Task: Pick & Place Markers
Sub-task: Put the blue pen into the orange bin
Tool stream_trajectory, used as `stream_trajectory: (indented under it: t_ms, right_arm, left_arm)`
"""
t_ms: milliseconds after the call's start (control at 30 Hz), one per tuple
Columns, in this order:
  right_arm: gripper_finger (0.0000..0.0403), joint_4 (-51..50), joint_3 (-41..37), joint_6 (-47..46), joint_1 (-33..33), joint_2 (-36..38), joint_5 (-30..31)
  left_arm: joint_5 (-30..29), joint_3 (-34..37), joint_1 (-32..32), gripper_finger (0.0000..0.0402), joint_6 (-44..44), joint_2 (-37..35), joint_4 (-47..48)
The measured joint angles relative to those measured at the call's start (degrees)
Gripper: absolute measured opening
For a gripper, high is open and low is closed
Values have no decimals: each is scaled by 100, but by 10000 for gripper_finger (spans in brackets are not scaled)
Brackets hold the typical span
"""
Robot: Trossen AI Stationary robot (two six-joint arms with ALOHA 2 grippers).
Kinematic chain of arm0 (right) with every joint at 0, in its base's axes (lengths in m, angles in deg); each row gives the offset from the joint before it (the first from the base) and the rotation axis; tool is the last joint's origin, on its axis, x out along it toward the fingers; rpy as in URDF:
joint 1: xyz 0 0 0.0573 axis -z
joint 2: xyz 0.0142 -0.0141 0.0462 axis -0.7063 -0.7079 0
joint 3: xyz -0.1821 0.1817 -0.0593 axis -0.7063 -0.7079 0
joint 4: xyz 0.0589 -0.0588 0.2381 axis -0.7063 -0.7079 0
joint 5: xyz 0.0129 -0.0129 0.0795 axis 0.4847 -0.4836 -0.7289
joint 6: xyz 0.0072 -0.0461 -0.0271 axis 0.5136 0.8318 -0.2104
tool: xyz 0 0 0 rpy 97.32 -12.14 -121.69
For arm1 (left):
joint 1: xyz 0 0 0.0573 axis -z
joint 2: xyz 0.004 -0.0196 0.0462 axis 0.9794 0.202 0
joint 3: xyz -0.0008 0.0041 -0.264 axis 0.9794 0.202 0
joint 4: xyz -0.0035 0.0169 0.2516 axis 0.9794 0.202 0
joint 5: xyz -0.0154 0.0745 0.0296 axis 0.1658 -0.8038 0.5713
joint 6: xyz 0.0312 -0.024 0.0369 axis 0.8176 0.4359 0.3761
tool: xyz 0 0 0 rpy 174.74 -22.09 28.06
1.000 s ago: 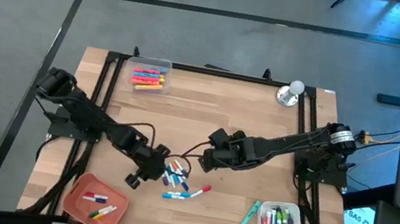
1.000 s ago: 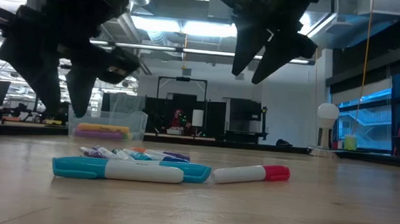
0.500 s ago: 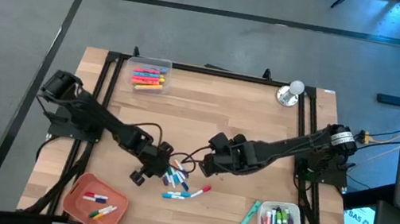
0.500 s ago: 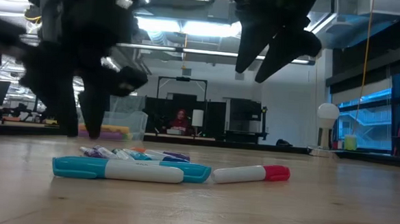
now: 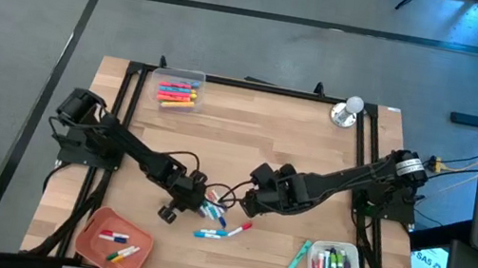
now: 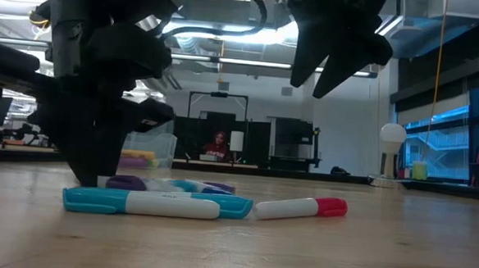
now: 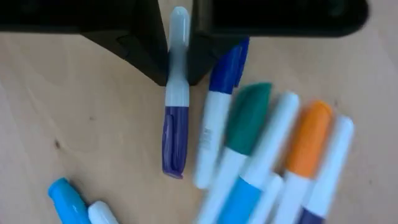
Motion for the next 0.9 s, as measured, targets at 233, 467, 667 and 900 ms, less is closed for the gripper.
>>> stream_trajectory:
  t_ms: [233, 467, 667, 900]
  right_arm:
    - [247, 2, 0, 73, 22, 0, 113]
    - [247, 31, 0, 153, 145, 0, 146]
    - [247, 123, 0, 155, 282, 0, 165]
    - [247, 355, 0, 152, 290, 0, 249]
  left_arm:
    - [91, -239, 161, 26, -738, -1241, 1728]
    - [1285, -445, 1182, 43, -2625, -2739, 3464]
    - [1724, -204, 2641, 41, -3827, -2867, 3266]
    - [990, 63, 3156, 93, -4805, -2481, 2607]
